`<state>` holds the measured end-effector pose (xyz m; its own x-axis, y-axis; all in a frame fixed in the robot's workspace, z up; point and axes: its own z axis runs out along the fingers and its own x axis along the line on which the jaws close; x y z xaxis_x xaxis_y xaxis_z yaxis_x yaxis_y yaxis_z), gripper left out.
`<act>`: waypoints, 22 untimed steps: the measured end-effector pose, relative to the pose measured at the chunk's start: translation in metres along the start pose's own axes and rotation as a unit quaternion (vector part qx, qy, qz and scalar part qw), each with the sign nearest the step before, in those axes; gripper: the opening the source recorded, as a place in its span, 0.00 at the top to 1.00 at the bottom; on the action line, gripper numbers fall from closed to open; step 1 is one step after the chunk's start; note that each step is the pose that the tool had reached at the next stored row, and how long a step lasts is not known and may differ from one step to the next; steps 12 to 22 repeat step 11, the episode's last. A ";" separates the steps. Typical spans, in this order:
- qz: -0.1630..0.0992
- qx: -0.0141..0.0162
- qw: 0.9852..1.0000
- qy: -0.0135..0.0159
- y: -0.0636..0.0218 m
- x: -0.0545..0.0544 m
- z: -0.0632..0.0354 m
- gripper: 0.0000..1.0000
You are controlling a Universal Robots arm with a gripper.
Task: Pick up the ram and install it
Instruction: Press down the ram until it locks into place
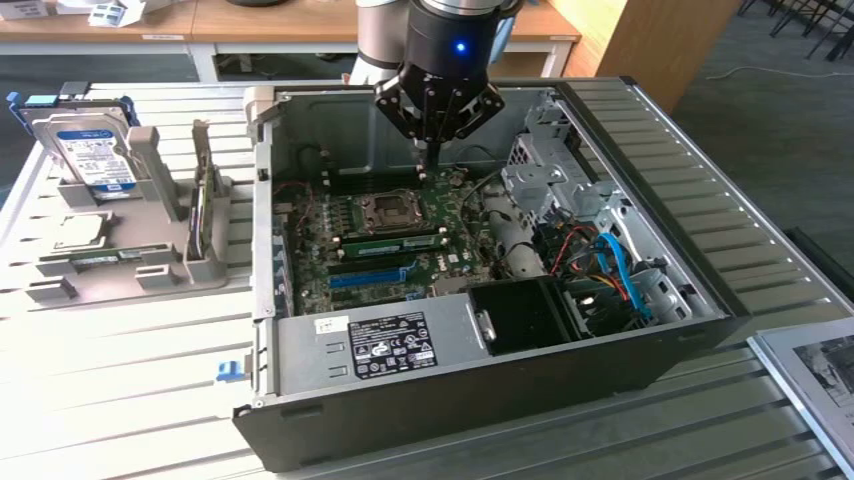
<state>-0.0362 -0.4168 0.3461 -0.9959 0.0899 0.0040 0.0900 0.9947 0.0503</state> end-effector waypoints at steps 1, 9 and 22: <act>-0.003 0.000 1.000 0.000 0.0000 0.000 0.0000 0.90; -0.018 0.000 1.000 0.001 0.0000 0.000 0.0000 0.90; -0.018 0.000 1.000 0.001 0.0000 0.000 0.0000 0.90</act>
